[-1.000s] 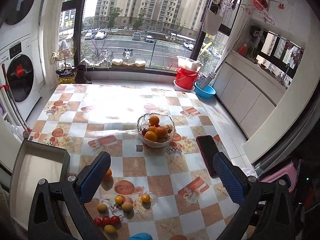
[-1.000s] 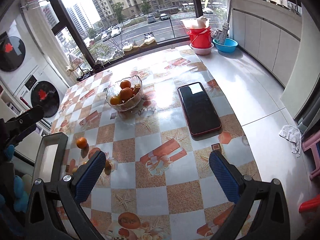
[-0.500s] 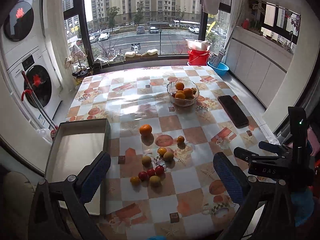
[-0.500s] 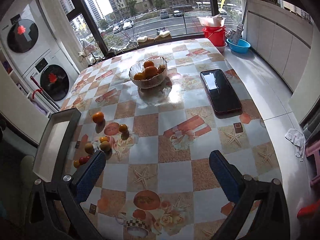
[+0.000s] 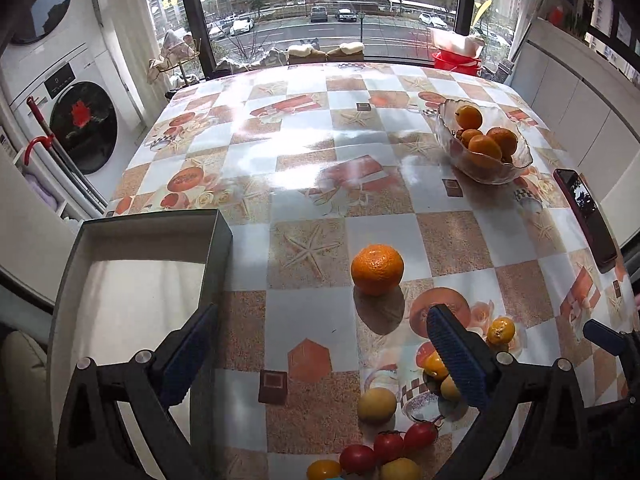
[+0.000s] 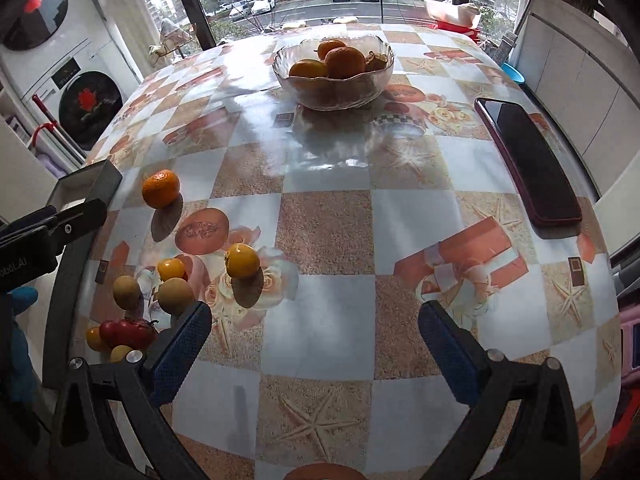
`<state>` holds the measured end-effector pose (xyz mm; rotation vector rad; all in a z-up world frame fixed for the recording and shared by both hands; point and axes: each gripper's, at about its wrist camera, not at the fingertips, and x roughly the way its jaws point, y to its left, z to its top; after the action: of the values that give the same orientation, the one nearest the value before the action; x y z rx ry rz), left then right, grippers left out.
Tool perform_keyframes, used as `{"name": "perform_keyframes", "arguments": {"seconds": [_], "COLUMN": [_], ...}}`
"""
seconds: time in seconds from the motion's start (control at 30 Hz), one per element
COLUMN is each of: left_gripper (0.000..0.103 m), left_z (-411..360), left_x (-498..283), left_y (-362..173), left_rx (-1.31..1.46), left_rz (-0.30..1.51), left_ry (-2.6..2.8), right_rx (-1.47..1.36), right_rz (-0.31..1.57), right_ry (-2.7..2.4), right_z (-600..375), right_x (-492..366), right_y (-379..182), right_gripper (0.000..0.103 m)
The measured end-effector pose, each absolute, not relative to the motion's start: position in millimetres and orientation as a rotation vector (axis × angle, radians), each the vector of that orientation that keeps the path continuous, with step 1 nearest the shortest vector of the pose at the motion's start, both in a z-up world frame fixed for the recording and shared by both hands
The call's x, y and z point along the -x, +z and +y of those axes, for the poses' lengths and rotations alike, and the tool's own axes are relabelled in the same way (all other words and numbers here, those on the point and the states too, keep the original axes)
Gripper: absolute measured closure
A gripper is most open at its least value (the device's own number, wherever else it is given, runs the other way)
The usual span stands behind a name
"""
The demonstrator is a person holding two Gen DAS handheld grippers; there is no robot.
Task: Organize fruits
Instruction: 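Move both tools toward the scattered fruits beside the white tray, then grasp the large orange with the left tool while the right tool grasps a small orange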
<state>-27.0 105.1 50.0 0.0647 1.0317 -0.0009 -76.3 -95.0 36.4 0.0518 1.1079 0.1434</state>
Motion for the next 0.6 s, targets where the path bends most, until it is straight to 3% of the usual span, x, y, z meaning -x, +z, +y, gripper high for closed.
{"name": "perform_keyframes", "arguments": {"seconds": [0.23, 0.37, 0.43, 0.5, 0.53, 0.57, 0.6], "left_gripper": [0.000, 0.000, 0.012, 0.031, 0.038, 0.053, 0.065], "left_z": [82.3, 80.3, 81.6, 81.4, 80.0, 78.6, 76.6], "left_x": [-5.8, -16.1, -17.2, -15.9, -15.3, -14.6, -14.2], "left_y": [20.8, 11.3, 8.4, 10.8, 11.9, 13.0, 13.6], "left_rx": [-0.147, -0.161, -0.143, -0.123, -0.119, -0.114, -0.107], "left_rz": [1.057, 1.078, 1.087, 1.079, 1.075, 1.074, 1.076], "left_ry": [-0.017, -0.018, -0.032, -0.049, -0.064, -0.076, -0.090], "right_rx": [-0.004, 0.023, 0.050, 0.069, 0.072, 0.079, 0.089], "right_rz": [1.084, 1.087, 1.073, 1.065, 1.060, 1.058, 1.058], "right_ry": [0.221, 0.248, 0.231, 0.245, 0.270, 0.295, 0.313], "right_z": [-74.9, -61.3, -57.0, -53.4, -51.2, -47.5, -43.6], "right_x": [53.1, 37.0, 33.2, 34.2, 36.2, 38.2, 40.7], "right_y": [27.1, 19.8, 20.1, 20.9, 21.3, 21.4, 21.5], "right_gripper": [0.006, 0.029, 0.038, 0.052, 0.065, 0.080, 0.080]}}
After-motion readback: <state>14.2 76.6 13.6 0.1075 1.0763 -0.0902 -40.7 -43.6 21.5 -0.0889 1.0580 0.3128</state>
